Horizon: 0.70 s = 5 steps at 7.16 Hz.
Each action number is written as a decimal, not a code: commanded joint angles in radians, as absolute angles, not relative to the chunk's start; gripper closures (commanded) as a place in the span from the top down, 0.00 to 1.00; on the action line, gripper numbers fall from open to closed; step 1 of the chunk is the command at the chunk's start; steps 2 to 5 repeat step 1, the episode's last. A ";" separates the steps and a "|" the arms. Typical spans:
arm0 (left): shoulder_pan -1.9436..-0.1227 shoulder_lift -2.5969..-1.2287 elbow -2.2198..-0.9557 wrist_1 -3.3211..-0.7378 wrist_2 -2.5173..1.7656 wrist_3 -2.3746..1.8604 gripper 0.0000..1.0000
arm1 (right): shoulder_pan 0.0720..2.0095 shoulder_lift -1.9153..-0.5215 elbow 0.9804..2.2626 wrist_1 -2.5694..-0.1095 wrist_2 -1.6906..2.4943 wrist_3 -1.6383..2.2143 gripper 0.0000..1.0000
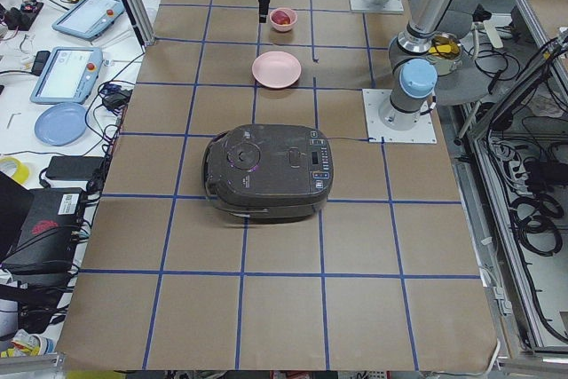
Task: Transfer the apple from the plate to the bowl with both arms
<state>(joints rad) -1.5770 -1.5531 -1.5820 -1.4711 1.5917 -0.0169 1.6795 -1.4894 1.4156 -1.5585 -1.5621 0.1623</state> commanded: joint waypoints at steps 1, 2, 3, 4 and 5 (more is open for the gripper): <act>-1.577 -1.552 -1.582 -1.471 1.591 -0.017 1.00 | 1.680 -1.486 1.414 -1.559 -1.562 0.163 1.00; -1.577 -1.552 -1.582 -1.471 1.591 -0.017 1.00 | 1.680 -1.486 1.414 -1.559 -1.562 0.163 1.00; -1.577 -1.552 -1.582 -1.471 1.591 -0.017 1.00 | 1.680 -1.486 1.414 -1.559 -1.562 0.163 1.00; -1.577 -1.552 -1.582 -1.471 1.591 -0.017 1.00 | 1.680 -1.486 1.414 -1.559 -1.562 0.163 1.00; -1.577 -1.552 -1.582 -1.471 1.591 -0.017 1.00 | 1.680 -1.486 1.414 -1.559 -1.562 0.163 1.00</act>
